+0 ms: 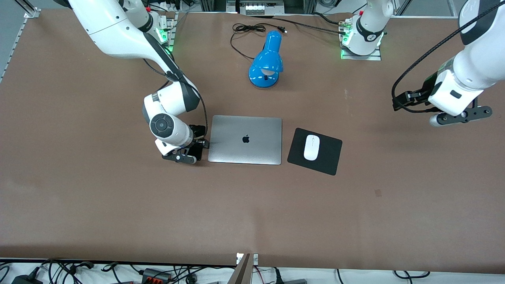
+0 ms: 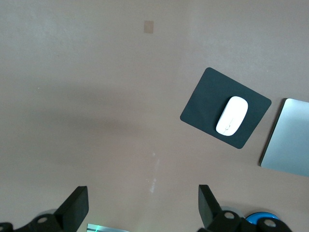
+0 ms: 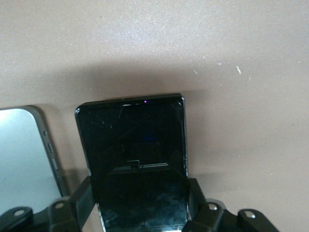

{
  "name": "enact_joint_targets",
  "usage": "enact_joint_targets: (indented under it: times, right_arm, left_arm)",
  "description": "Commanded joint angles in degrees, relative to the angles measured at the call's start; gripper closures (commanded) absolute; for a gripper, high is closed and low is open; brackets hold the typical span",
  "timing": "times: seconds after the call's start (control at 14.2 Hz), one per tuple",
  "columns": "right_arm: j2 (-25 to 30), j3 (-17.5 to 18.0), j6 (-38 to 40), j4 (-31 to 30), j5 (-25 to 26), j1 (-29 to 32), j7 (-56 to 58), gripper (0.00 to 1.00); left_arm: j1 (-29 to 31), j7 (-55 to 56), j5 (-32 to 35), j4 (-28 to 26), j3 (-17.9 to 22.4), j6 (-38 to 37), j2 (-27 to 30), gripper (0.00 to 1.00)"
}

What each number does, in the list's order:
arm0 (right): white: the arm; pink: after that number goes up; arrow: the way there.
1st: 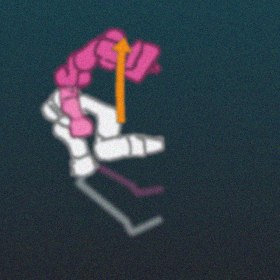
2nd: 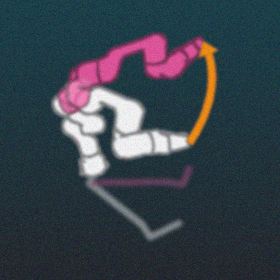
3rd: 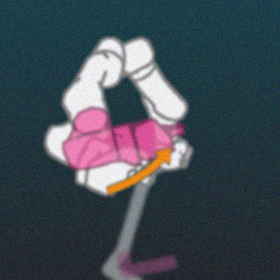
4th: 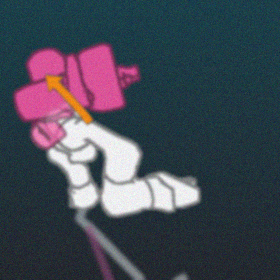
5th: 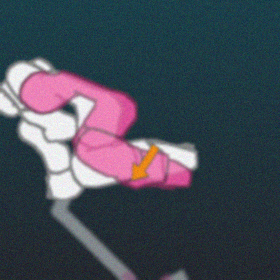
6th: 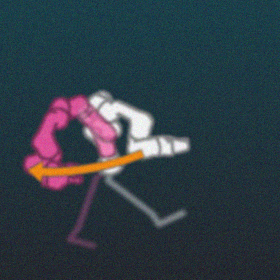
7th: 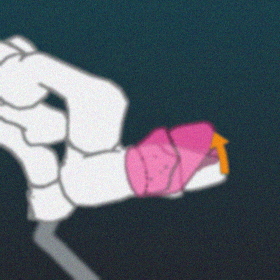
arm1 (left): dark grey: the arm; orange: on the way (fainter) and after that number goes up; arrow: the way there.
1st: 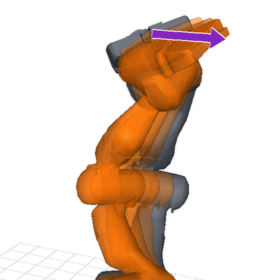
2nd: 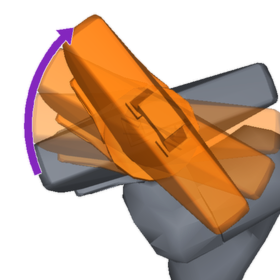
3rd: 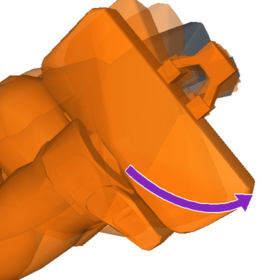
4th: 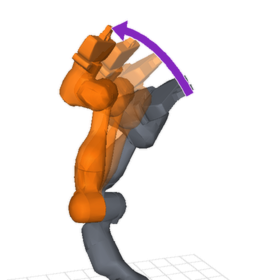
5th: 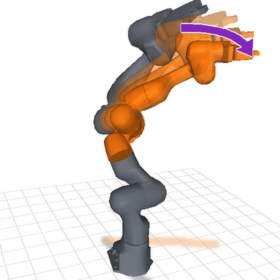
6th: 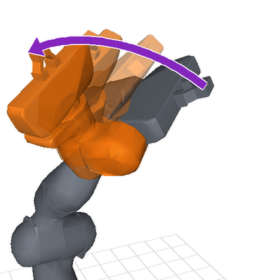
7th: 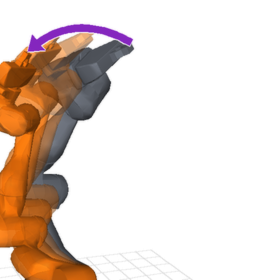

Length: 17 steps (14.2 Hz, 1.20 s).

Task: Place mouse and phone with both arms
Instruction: 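Set the phone down beside the laptop and open the right gripper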

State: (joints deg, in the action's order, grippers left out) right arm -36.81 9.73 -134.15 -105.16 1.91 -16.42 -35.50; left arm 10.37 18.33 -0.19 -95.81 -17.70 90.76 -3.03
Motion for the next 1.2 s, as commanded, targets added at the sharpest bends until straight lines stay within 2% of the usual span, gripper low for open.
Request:
enact_joint_targets:
  times: [0.0,0.14,0.35,0.42,0.56,0.7,0.77,0.91,1.13]
  right_arm:
    - [-0.6,-0.2,0.6,0.8,-0.9,-0.4,-0.9,0.0]
    - [0.0,-0.2,0.7,1.2,-0.9,0.2,-1.5,0.0]
    - [3.8,-0.5,3.5,2.1,-0.5,0.8,-1.3,0.0]
    - [4.5,-0.7,5.1,3.3,0.1,0.9,-1.1,0.0]
    - [5.1,-1.2,11.6,8.9,0.9,1.6,-0.6,0.0]
    - [5.1,-1.2,20.4,16.6,1.1,2.6,1.6,0.0]
    - [5.1,-1.3,24.4,20.9,1.0,3.3,4.6,0.0]
    - [5.1,-1.3,29.2,26.5,1.0,5.2,8.8,0.0]
    - [5.2,-1.5,35.9,33.2,0.9,6.9,12.6,0.0]
  left_arm:
    - [0.0,-1.3,-0.8,-0.4,-1.5,0.2,0.8,0.0]
    - [0.1,-1.2,-0.7,-0.3,-2.4,-0.1,0.7,0.0]
    - [-0.1,-1.2,-0.6,-0.4,-2.6,-0.7,0.7,0.0]
    - [-0.1,-1.2,-0.6,-0.4,-3.6,-2.7,0.7,0.0]
    - [0.1,-0.5,1.0,-1.2,-6.5,-4.4,1.9,0.0]
    - [0.2,-1.4,1.1,-1.2,-6.6,-3.9,1.8,0.0]
    - [0.6,-1.9,1.2,-0.9,-6.2,-1.3,1.2,0.0]
    - [3.4,-2.8,-2.2,-0.3,-6.6,-1.1,0.7,0.0]
    - [6.7,-7.4,-2.5,0.0,-5.9,-1.6,0.9,0.0]
